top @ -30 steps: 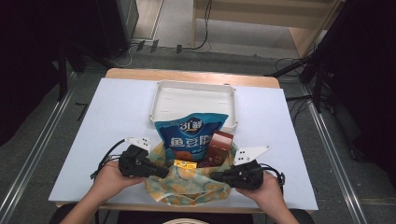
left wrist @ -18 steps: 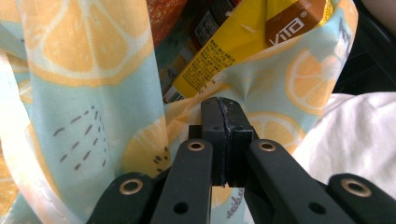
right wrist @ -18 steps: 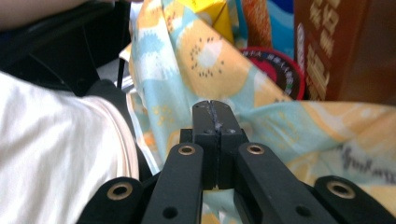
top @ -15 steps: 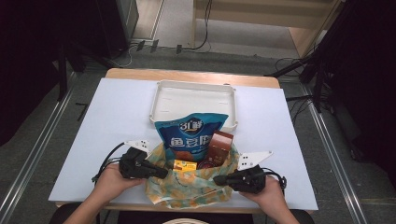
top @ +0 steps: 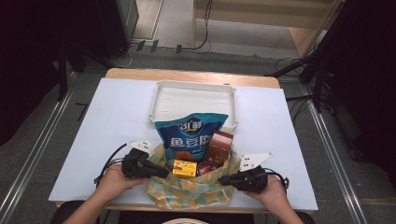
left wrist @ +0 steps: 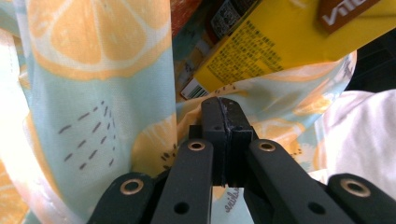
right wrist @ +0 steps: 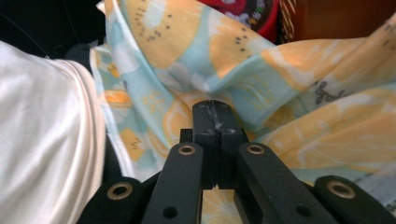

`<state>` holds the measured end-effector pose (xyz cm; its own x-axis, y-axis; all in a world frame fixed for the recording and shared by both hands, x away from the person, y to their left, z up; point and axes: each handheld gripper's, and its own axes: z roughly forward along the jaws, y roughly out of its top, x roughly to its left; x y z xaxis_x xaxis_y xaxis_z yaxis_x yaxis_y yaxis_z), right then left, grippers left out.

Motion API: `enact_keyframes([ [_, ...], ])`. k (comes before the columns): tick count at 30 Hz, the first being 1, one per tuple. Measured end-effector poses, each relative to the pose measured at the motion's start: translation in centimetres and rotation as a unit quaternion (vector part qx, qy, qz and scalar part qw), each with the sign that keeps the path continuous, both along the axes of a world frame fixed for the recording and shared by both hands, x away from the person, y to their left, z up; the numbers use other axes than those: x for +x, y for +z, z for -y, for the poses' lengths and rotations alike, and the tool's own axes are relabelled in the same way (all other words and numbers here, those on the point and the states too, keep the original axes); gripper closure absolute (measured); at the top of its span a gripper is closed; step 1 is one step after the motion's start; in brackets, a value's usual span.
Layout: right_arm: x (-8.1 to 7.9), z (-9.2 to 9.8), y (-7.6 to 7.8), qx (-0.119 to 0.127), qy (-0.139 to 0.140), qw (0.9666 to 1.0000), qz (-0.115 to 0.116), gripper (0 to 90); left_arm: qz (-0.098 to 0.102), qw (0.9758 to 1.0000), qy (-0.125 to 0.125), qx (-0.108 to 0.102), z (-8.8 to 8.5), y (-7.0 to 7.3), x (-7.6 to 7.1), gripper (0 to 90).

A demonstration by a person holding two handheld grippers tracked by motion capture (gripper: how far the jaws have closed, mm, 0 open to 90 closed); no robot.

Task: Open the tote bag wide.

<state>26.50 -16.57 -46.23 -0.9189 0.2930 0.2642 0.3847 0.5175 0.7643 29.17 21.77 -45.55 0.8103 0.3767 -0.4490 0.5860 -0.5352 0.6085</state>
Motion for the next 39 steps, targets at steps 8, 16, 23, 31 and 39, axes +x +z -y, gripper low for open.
enact_keyframes([
  [8, 1.6, 0.1, -1.1, 0.0, 0.012, 0.9999, -0.008, 90.0, -0.009, 0.9999, 0.006, -0.011, -0.1, -0.8, 0.6, 90.0],
  [16, 3.1, 0.0, -2.2, -0.014, 0.036, 0.9991, -0.015, 90.0, -0.01, 0.9999, 0.004, -0.006, 0.1, -1.3, 1.0, 90.0],
  [23, 3.2, 0.0, -2.5, -0.028, 0.033, 0.9988, -0.022, 90.0, -0.009, 0.9998, 0.004, 0.018, 0.4, -1.7, 0.9, 90.0],
  [31, 2.2, 1.2, -0.7, -0.004, 0.013, 0.9985, -0.053, 90.0, -0.01, 0.9999, -0.001, 0.013, 0.2, -0.7, 0.3, 90.0],
  [39, 1.0, 1.3, 2.5, 0.028, 0.017, 0.9985, -0.044, 90.0, -0.007, 0.9999, -0.001, 0.009, 0.1, 0.1, 0.1, 90.0],
])
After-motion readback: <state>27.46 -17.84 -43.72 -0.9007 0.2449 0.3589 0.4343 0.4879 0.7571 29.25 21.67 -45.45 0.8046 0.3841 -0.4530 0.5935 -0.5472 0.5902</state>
